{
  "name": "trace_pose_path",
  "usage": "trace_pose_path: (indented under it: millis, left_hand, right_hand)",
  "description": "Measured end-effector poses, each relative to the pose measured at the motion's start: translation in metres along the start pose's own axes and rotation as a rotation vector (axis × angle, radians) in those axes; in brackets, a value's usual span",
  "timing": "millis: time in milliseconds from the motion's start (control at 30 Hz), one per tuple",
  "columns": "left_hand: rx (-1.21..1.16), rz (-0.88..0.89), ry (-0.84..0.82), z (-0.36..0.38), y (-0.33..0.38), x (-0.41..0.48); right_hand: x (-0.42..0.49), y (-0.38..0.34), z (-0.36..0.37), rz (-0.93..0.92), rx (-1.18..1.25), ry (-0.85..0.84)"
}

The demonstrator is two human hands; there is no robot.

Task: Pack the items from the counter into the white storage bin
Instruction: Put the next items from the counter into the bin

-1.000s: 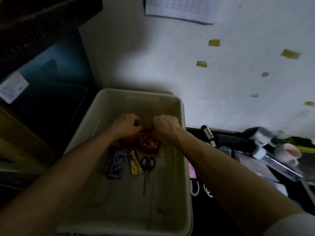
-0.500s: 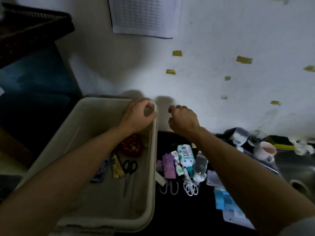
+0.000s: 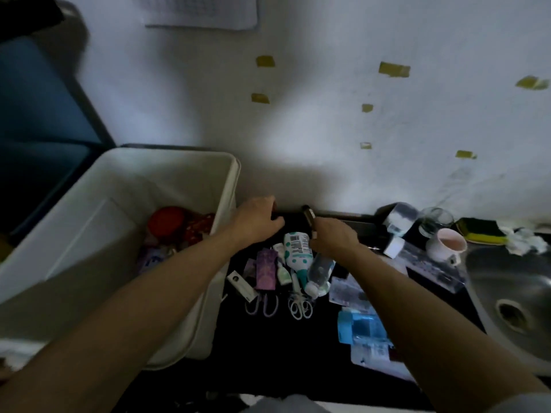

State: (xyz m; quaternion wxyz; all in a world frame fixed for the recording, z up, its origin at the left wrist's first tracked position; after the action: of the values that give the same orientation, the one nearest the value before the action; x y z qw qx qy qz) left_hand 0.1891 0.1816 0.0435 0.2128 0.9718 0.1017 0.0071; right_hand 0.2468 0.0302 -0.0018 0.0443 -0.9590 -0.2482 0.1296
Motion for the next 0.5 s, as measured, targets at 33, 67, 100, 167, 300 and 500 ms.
trace_pose_path:
  millis: [33, 67, 100, 167, 300, 500]
  left_hand:
    - [0.004, -0.031, -0.028, 0.014, -0.004, -0.002]
    - [0.005, -0.065, -0.059, 0.027, -0.008, -0.006]
    - [0.006, -0.102, -0.093, 0.040, -0.013, -0.010]
    - [0.003, -0.174, -0.145, 0.065, -0.025, -0.017]
    - [-0.063, -0.326, -0.189, 0.101, -0.053, -0.031]
    - [-0.130, -0.476, -0.260, 0.145, -0.086, -0.044]
  right_hand:
    - [-0.001, 0.005, 0.010, -0.005, -0.005, -0.044]
    - [-0.002, 0.008, 0.020, -0.013, -0.007, -0.087]
    - [-0.003, 0.011, 0.029, -0.024, -0.005, -0.125]
    - [-0.003, 0.013, 0.045, -0.063, -0.011, -0.174]
    - [-0.005, 0.012, 0.075, -0.125, 0.014, -0.270]
    - [-0.003, 0.006, 0.108, -0.212, 0.044, -0.330]
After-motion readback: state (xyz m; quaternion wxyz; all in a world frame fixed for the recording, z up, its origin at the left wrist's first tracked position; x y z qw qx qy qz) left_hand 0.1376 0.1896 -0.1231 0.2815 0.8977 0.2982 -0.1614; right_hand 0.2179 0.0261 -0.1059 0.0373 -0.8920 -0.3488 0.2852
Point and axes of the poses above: each hand's wrist, its own x-axis towards the middle knuckle, its own z-axis out of the palm, y = z × x, the point moved 10 cm from there along x, towards the middle knuckle, and after that the axes turned 1 degree about -x, right-handed, at the moved point
